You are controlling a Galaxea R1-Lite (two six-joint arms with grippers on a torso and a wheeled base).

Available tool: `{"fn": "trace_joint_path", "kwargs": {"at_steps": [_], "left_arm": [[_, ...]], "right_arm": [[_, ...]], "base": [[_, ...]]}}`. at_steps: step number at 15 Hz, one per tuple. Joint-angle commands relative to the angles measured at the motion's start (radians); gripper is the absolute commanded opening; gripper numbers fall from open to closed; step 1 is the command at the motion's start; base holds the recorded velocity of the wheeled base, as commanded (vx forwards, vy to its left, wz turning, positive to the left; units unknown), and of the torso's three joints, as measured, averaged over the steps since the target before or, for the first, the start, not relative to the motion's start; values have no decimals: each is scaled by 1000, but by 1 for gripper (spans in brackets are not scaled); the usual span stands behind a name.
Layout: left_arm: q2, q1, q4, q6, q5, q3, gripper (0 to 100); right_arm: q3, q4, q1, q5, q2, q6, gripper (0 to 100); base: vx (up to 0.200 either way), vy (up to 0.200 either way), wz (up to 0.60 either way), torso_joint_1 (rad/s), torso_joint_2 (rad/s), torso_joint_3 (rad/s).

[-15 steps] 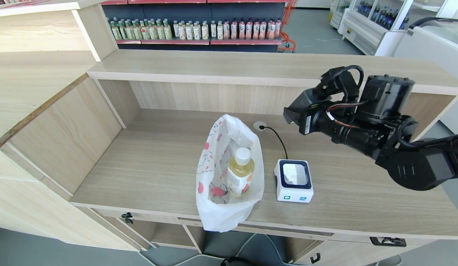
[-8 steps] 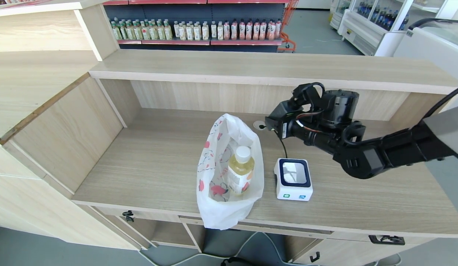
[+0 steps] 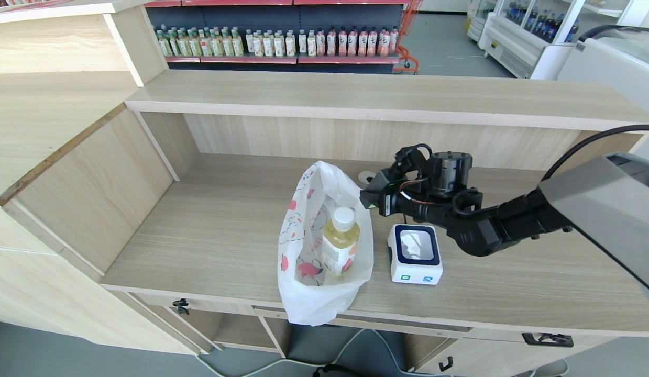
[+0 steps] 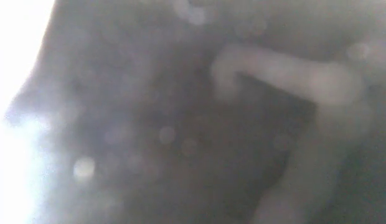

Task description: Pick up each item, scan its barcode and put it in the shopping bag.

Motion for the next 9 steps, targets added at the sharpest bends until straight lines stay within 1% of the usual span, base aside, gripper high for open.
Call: {"fn": "trace_joint_path", "kwargs": {"at_steps": [1, 3, 6, 9], "left_arm": [[0, 0, 0, 0, 0, 0, 100], [0, 0, 0, 0, 0, 0, 100], [0, 0, 0, -1, 0, 0, 100], [0, 0, 0, -1, 0, 0, 100]], "right_arm": [[-15, 1, 1, 4, 32, -1, 0], [-49, 1, 1, 34, 64, -1, 0], [-112, 11, 15, 45, 104, -1, 0], [-155, 77, 32, 97, 111, -1, 0]], "base": [[0, 0, 0, 0, 0, 0], [0, 0, 0, 0, 0, 0], [0, 0, 0, 0, 0, 0], [0, 0, 0, 0, 0, 0]]}}
